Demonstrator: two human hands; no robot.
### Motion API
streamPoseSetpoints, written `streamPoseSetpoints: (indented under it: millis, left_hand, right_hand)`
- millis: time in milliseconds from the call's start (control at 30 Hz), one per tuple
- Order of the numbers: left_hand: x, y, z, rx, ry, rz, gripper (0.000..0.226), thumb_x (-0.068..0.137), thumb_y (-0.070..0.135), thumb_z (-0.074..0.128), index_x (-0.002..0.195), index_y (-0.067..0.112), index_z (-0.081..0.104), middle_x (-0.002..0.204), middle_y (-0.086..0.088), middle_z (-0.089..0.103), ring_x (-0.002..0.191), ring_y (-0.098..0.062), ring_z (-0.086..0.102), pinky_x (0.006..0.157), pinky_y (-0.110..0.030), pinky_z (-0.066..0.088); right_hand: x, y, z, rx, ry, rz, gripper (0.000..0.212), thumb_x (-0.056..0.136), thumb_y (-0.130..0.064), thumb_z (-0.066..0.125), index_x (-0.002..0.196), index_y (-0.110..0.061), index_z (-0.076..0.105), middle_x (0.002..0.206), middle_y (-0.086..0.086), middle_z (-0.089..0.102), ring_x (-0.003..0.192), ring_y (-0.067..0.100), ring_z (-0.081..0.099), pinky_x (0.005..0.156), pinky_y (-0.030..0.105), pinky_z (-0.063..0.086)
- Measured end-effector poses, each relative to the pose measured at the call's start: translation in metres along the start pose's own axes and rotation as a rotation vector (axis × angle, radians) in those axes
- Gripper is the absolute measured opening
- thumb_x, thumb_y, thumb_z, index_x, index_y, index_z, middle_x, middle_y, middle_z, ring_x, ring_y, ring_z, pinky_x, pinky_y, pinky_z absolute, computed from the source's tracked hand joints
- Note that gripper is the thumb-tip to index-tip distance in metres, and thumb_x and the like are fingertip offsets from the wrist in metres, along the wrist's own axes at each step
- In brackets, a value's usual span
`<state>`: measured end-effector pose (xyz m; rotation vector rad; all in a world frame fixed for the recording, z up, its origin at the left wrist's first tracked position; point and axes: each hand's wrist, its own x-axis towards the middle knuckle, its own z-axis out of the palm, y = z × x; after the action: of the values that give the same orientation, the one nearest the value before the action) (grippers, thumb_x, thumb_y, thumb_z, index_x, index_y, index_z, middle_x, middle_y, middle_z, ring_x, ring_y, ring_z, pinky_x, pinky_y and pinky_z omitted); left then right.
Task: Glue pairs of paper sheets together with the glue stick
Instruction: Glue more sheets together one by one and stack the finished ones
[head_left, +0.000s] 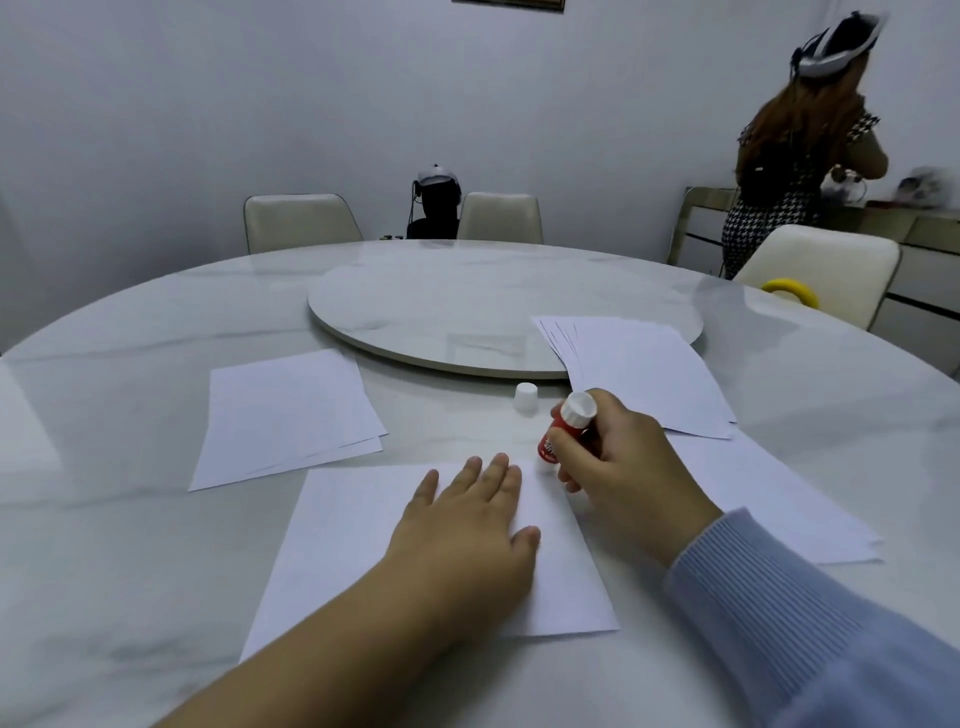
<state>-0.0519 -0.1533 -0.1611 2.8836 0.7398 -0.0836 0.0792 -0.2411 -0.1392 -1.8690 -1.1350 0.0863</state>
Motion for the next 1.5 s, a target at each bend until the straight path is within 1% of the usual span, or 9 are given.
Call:
streamPoseSetpoints:
  millis: [567, 700, 833, 900, 1033, 1167, 1267, 1367, 1500]
  left_hand:
    - [0.001, 0.000, -0.002, -0.030, -0.016, 0.001, 0.061, 0.099, 0.045, 0.020, 0.151, 0.027, -0.007, 0.157, 0.012, -0.015, 0.144, -0.006, -0.013, 0.118, -0.037, -0.009]
    - [-0.001, -0.002, -0.008, -0.045, -0.057, 0.036, 0.060, 0.100, 0.040, 0.021, 0.151, 0.026, -0.007, 0.157, 0.011, -0.017, 0.143, -0.006, -0.015, 0.118, -0.037, -0.009]
    - [-0.010, -0.003, -0.026, -0.042, -0.227, 0.235, 0.060, 0.101, 0.030, 0.031, 0.149, 0.038, -0.003, 0.155, 0.013, -0.022, 0.142, -0.009, -0.023, 0.116, -0.038, -0.014]
    - [-0.018, -0.007, -0.033, -0.047, -0.340, 0.386, 0.063, 0.100, 0.023, 0.037, 0.145, 0.051, 0.003, 0.153, 0.020, -0.023, 0.138, -0.001, -0.026, 0.116, -0.037, -0.015]
    - [-0.025, -0.017, -0.049, -0.213, -0.332, 0.444, 0.065, 0.096, 0.012, 0.044, 0.137, 0.059, 0.026, 0.146, 0.039, -0.008, 0.118, 0.033, -0.015, 0.096, 0.005, -0.010]
    - [-0.004, -0.021, -0.039, -0.204, 0.126, 0.049, 0.046, 0.102, 0.024, 0.029, 0.147, 0.026, 0.028, 0.159, 0.011, 0.001, 0.144, -0.003, 0.002, 0.112, -0.019, 0.000]
    - [0.005, -0.015, -0.017, -0.110, 0.077, -0.137, 0.053, 0.102, 0.032, 0.023, 0.151, 0.016, 0.013, 0.160, -0.002, -0.001, 0.146, -0.017, 0.003, 0.119, -0.033, 0.006]
    - [0.005, -0.016, -0.005, -0.088, 0.050, -0.133, 0.057, 0.102, 0.037, 0.019, 0.152, 0.018, 0.001, 0.159, 0.000, -0.008, 0.146, -0.014, -0.004, 0.117, -0.030, 0.002]
    - [0.004, -0.017, -0.005, -0.043, 0.064, -0.103, 0.056, 0.102, 0.034, 0.017, 0.151, 0.016, -0.003, 0.159, -0.002, -0.010, 0.146, -0.013, -0.007, 0.116, -0.027, -0.002]
  right_hand:
    - [-0.089, -0.024, -0.042, -0.063, -0.140, -0.083, 0.032, 0.071, -0.054, 0.049, 0.084, -0.026, 0.056, 0.076, 0.000, 0.067, 0.064, 0.013, 0.059, 0.054, 0.023, 0.043]
    - [-0.089, -0.023, -0.052, 0.453, -0.020, 0.026, 0.016, 0.072, -0.026, 0.077, 0.081, -0.018, 0.067, 0.064, 0.021, 0.064, 0.044, 0.017, 0.050, 0.041, 0.020, 0.039]
    - [-0.083, -0.021, -0.076, 0.815, 0.279, 0.047, 0.016, 0.071, -0.020, 0.057, 0.070, -0.017, 0.073, 0.055, 0.014, 0.058, 0.038, 0.016, 0.047, 0.036, 0.016, 0.037]
    - [-0.079, -0.024, -0.082, 0.801, 0.273, 0.026, 0.016, 0.072, -0.023, 0.058, 0.071, -0.019, 0.074, 0.058, 0.011, 0.060, 0.040, 0.015, 0.050, 0.037, 0.017, 0.039]
    - [-0.062, -0.027, -0.078, 0.696, 0.224, -0.020, 0.008, 0.074, -0.028, 0.076, 0.077, -0.022, 0.073, 0.065, 0.006, 0.066, 0.048, 0.014, 0.056, 0.041, 0.020, 0.045]
    - [-0.022, -0.030, -0.048, 0.530, 0.131, -0.075, 0.009, 0.075, -0.015, 0.060, 0.083, -0.012, 0.064, 0.069, 0.008, 0.072, 0.052, 0.018, 0.059, 0.047, 0.026, 0.049]
    - [0.009, -0.029, -0.015, 0.322, -0.004, -0.051, 0.005, 0.082, -0.011, 0.063, 0.087, -0.011, 0.062, 0.067, -0.003, 0.072, 0.058, 0.018, 0.065, 0.057, 0.031, 0.056]
    - [0.026, -0.021, 0.009, 0.142, -0.082, -0.050, 0.004, 0.087, -0.015, 0.059, 0.089, -0.012, 0.060, 0.064, -0.009, 0.068, 0.060, 0.013, 0.067, 0.061, 0.028, 0.057]
    - [0.033, -0.013, 0.025, 0.084, -0.131, -0.061, 0.007, 0.086, -0.023, 0.058, 0.090, -0.017, 0.059, 0.073, -0.004, 0.071, 0.063, 0.014, 0.068, 0.074, 0.043, 0.058]
